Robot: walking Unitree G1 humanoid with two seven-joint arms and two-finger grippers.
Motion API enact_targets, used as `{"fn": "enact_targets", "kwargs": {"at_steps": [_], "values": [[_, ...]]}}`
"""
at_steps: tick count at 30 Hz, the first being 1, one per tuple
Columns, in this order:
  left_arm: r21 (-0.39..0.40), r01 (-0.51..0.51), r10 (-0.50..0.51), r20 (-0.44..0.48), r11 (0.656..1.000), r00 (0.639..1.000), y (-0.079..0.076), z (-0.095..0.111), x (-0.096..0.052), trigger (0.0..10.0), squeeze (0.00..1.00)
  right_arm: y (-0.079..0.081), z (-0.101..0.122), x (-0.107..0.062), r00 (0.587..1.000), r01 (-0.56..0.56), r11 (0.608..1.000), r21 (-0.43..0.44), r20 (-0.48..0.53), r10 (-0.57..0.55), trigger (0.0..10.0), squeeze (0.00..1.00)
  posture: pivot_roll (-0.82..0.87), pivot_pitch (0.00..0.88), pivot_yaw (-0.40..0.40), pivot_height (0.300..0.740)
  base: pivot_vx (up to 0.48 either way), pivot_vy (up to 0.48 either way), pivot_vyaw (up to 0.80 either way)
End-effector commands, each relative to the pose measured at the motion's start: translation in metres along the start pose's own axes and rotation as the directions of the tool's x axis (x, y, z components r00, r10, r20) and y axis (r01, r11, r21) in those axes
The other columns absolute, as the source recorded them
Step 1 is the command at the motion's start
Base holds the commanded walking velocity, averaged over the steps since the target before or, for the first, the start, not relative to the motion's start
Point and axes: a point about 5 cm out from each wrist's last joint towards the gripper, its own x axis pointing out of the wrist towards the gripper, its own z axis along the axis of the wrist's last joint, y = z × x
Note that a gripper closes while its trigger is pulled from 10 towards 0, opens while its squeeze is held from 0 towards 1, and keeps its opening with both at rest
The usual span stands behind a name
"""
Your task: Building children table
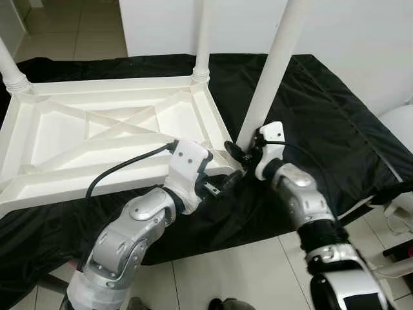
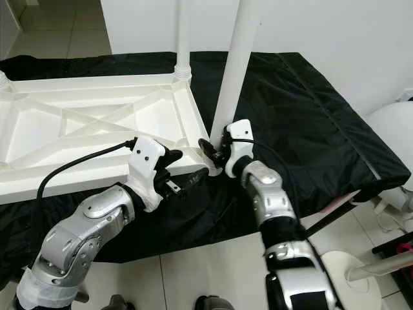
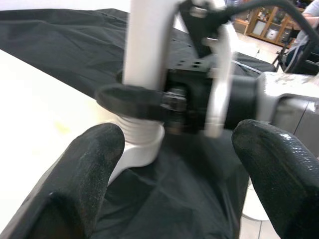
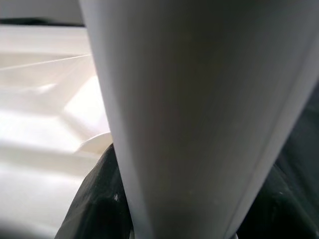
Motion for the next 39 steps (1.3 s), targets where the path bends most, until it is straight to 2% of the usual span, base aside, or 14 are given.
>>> {"fn": "enact_targets", "kwargs": {"at_steps": [1,2,4,8,9,10,12,13,16,21,22,30,31,39], "values": [[0.004,0.003,-0.003,-0.003,1.000,1.000,-0.002,-0.002,0.000,10.0,0.00,0.000,-0.008,-0.003,0.993,0.114,0.993,0.019,-0.033,-0.113,10.0,0.00,-0.01,0.077,-0.091,0.740,0.000,0.000,0.00],[0.004,0.003,-0.003,-0.003,1.000,1.000,-0.002,-0.002,0.000,10.0,0.00,0.000,-0.008,-0.003,0.993,0.114,0.993,0.019,-0.033,-0.113,10.0,0.00,-0.01,0.077,-0.091,0.740,0.000,0.000,0.00],[0.005,0.001,-0.001,-0.004,1.000,1.000,-0.002,-0.003,-0.001,10.0,0.00,0.010,-0.008,-0.007,0.977,0.214,0.976,0.046,-0.005,-0.214,10.0,0.00,0.00,0.072,-0.098,0.740,0.000,0.000,0.00],[0.005,0.000,0.000,-0.004,1.000,1.000,-0.002,-0.003,-0.001,10.0,0.00,0.018,-0.009,-0.008,0.968,0.251,0.965,0.073,-0.001,-0.252,10.0,0.00,0.00,0.068,-0.099,0.740,0.000,0.000,0.00],[0.006,-0.001,0.001,-0.003,1.000,1.000,-0.002,-0.003,-0.001,10.0,0.00,0.025,-0.009,-0.010,0.962,0.272,0.958,0.090,0.005,-0.273,10.0,0.00,0.00,0.068,-0.099,0.740,0.000,0.000,0.00],[0.006,-0.002,0.002,-0.003,1.000,1.000,-0.002,-0.003,-0.001,10.0,0.00,0.039,-0.010,-0.009,0.971,0.236,0.963,0.129,0.003,-0.238,10.0,0.00,0.00,0.068,-0.099,0.740,0.000,0.000,0.00],[0.006,-0.002,0.002,-0.003,1.000,1.000,-0.002,-0.003,-0.001,10.0,0.00,0.039,-0.010,-0.009,0.971,0.236,0.963,0.129,0.003,-0.238,10.0,0.00,0.00,0.068,-0.099,0.740,0.000,0.000,0.00],[0.007,-0.002,0.002,-0.002,1.000,1.000,-0.002,-0.003,-0.001,10.0,0.00,0.048,-0.010,-0.009,0.978,0.207,0.966,0.156,-0.001,-0.210,10.0,0.00,0.00,0.068,-0.099,0.740,0.000,0.000,0.00],[0.031,-0.001,0.001,-0.016,1.000,1.000,-0.002,-0.005,-0.001,10.0,0.00,0.053,-0.001,-0.012,0.984,0.156,0.973,0.173,0.061,-0.168,10.0,0.00,0.01,0.055,-0.095,0.740,0.000,0.000,0.00],[0.049,0.001,0.001,-0.027,0.999,1.000,-0.002,-0.007,-0.001,10.0,0.00,0.053,0.003,-0.014,0.982,0.151,0.973,0.174,0.083,-0.167,10.0,0.00,0.01,0.055,-0.095,0.740,0.000,0.000,0.00],[0.056,-0.006,0.008,-0.029,0.998,1.000,-0.001,-0.009,-0.001,10.0,0.00,0.050,0.006,-0.017,0.978,0.155,0.974,0.168,0.111,-0.175,10.0,1.00,0.00,0.052,-0.087,0.740,0.000,0.000,0.00],[0.066,-0.031,0.031,-0.012,0.997,0.999,0.000,-0.011,-0.002,10.0,0.00,0.047,0.007,-0.030,0.970,0.175,0.975,0.133,0.147,-0.194,10.0,0.98,0.00,0.056,-0.081,0.740,0.000,0.000,0.00],[0.070,-0.035,0.036,-0.008,0.997,0.999,0.001,-0.011,-0.003,10.0,0.00,0.046,0.006,-0.033,0.971,0.172,0.977,0.123,0.149,-0.189,10.0,0.00,0.00,0.058,-0.078,0.740,0.000,0.000,0.00],[0.092,-0.078,0.079,-0.006,0.993,0.997,0.009,-0.016,-0.006,10.0,0.00,0.028,-0.004,-0.045,0.975,0.155,0.983,0.098,0.145,-0.168,10.0,0.00,0.00,0.066,-0.067,0.740,0.000,0.000,0.00]]}}
